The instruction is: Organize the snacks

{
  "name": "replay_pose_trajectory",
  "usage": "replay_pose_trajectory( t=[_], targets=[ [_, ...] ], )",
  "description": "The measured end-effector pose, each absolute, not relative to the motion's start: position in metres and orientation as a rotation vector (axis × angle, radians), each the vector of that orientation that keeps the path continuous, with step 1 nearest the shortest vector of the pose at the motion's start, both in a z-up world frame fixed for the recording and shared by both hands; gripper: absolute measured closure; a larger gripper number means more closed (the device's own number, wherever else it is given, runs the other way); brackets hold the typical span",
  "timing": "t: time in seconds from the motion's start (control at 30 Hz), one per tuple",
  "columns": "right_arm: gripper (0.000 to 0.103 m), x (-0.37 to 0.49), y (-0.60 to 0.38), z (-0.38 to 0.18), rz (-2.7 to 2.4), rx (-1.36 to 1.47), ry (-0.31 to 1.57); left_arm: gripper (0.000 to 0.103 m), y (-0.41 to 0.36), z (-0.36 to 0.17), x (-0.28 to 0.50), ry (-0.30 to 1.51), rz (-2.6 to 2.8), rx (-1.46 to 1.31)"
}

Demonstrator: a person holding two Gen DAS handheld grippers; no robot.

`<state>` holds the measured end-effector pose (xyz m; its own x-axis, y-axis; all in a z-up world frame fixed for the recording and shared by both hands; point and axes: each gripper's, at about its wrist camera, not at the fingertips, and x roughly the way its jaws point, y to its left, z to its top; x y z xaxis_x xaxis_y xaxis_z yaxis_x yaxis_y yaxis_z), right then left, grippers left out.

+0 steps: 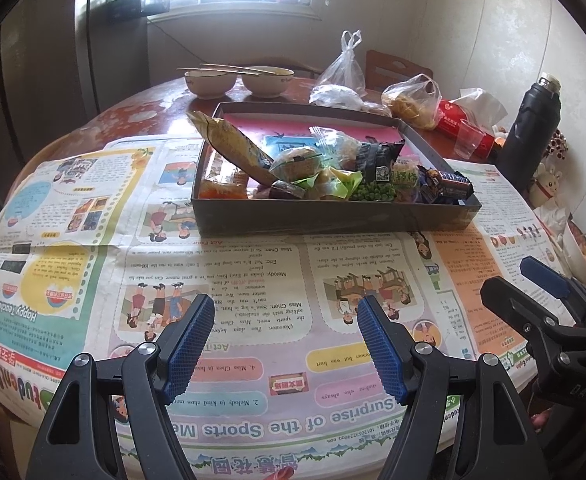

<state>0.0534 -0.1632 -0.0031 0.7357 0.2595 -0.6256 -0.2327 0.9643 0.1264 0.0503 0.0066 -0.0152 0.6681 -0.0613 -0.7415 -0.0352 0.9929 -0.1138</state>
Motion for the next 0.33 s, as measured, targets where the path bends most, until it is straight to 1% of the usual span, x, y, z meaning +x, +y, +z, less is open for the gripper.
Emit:
replay_pose_trajectory(
  t=[0.13,0.33],
  targets=[
    [0.002,0.059,-0.170,-0.002,0.256,0.049,0.696,0.027,0.009,-0.016,0.056,0.838,0.021,-0.100],
    [0.002,0.082,-0.204,0.006,0.177,0.080,0.690,0.027,0.043,-0.004,0.068,0.803,-0.008,-0.183]
  ],
)
